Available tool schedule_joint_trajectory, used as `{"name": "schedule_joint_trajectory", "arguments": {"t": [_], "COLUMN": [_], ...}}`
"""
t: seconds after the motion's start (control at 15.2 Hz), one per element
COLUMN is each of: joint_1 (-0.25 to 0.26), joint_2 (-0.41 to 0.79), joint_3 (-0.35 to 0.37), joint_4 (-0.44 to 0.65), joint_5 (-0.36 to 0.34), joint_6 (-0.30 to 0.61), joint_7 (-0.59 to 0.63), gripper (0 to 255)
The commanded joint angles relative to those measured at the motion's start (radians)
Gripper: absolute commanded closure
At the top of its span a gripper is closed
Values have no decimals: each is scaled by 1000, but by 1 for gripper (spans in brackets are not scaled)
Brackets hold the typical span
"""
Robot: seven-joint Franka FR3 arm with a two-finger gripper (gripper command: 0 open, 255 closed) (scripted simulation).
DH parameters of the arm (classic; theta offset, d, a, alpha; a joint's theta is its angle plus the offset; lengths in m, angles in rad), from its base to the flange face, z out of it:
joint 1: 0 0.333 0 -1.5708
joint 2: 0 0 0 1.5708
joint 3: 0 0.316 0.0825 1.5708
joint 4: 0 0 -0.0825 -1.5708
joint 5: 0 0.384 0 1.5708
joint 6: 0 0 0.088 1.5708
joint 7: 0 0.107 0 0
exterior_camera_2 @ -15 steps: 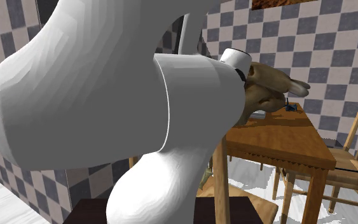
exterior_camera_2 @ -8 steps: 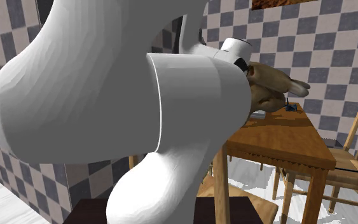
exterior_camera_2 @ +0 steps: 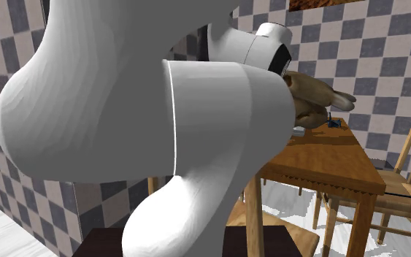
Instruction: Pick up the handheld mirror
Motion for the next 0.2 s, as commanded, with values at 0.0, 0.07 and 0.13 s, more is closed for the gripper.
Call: {"name": "schedule_joint_trajectory", "arguments": {"t": [0.0, 0.07, 0.13], "joint_1": [-19, -20, -20], "joint_2": [-28, -30, -30], "joint_3": [24, 26, 26], "joint_4": [12, 12, 12], "joint_5": [-11, -12, -12], "joint_6": [-40, -42, -42], "joint_7": [18, 20, 20], "gripper": [255, 255, 255]}}
